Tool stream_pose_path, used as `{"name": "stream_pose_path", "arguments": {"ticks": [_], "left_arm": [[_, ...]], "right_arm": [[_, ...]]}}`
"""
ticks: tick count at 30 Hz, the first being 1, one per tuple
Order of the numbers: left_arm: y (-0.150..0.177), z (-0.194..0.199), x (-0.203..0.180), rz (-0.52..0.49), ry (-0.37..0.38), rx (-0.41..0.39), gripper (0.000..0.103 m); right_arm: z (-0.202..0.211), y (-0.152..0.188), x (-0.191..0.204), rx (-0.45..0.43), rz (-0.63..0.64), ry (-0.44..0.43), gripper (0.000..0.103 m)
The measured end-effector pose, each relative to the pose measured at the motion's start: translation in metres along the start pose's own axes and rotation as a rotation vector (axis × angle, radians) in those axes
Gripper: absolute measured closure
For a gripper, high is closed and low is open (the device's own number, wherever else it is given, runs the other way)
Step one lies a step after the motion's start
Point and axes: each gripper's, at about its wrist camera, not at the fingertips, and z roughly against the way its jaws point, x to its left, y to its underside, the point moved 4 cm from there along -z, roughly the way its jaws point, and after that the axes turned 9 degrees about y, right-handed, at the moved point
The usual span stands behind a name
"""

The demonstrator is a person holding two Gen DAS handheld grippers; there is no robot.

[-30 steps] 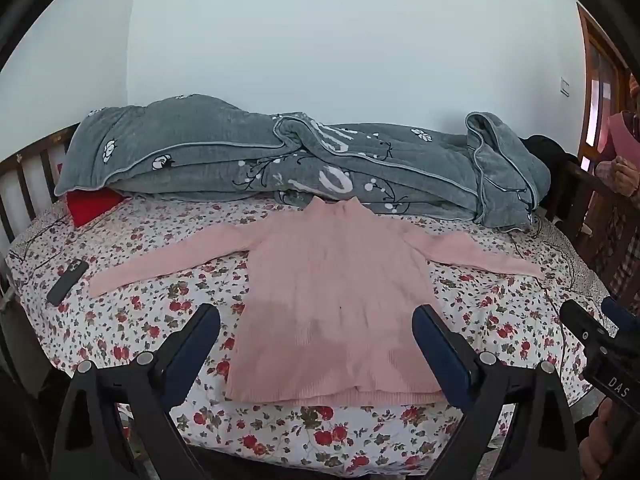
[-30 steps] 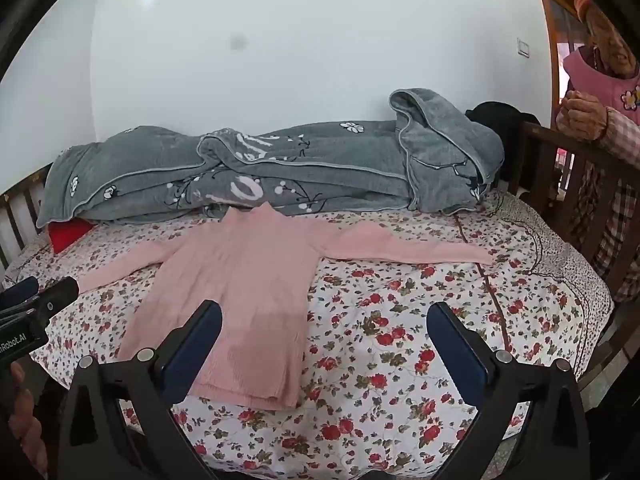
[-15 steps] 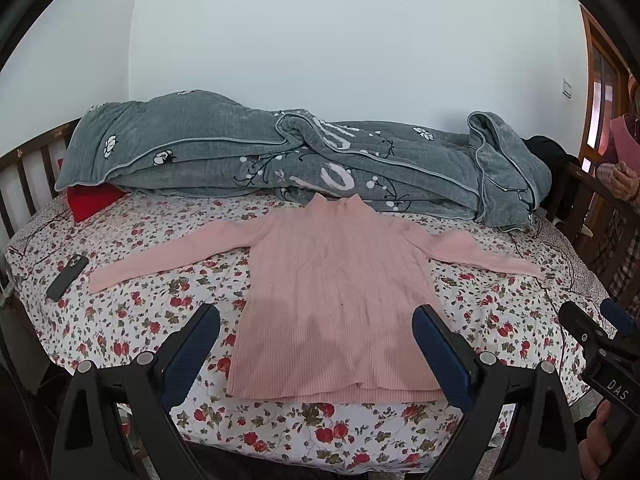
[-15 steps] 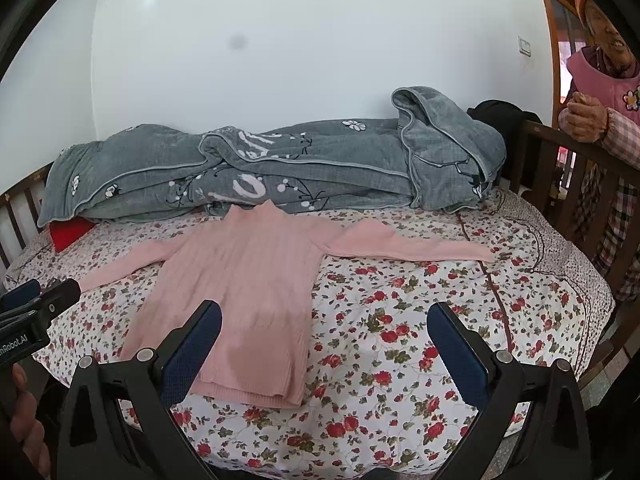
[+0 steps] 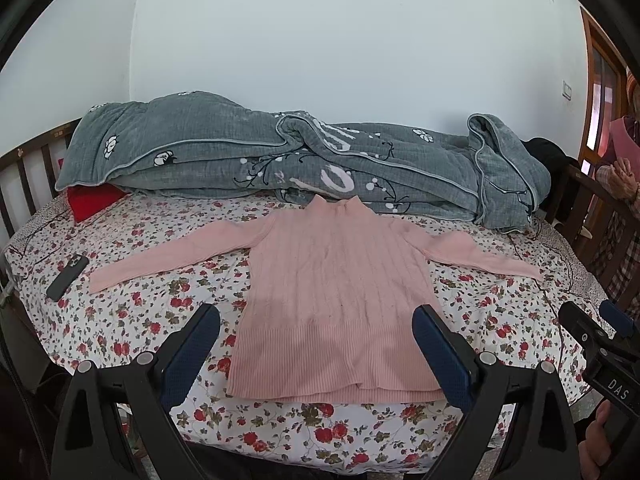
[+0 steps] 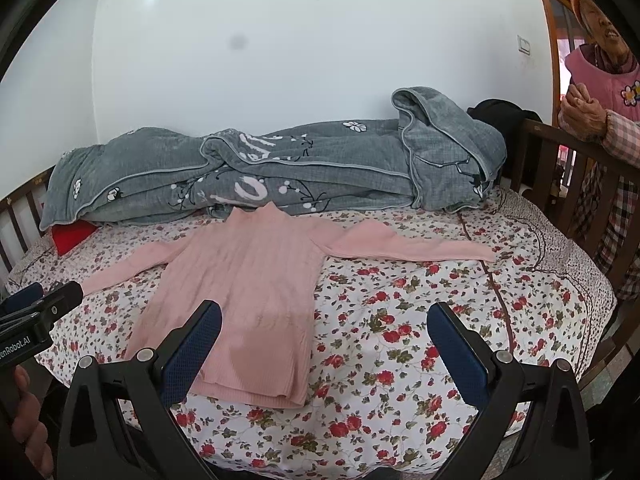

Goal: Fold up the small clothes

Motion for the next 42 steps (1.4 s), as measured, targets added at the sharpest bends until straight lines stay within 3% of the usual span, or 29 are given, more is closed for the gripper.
{"name": "stream_pose_path", "arguments": {"ticks": [42], "left_arm": [[0.0005, 0.0014, 0.0011, 0.005, 0.003, -0.004, 0.005]], "right_arm": [[0.0063, -0.0022, 0.0014, -0.018, -0.003, -0.009, 0.002]]}}
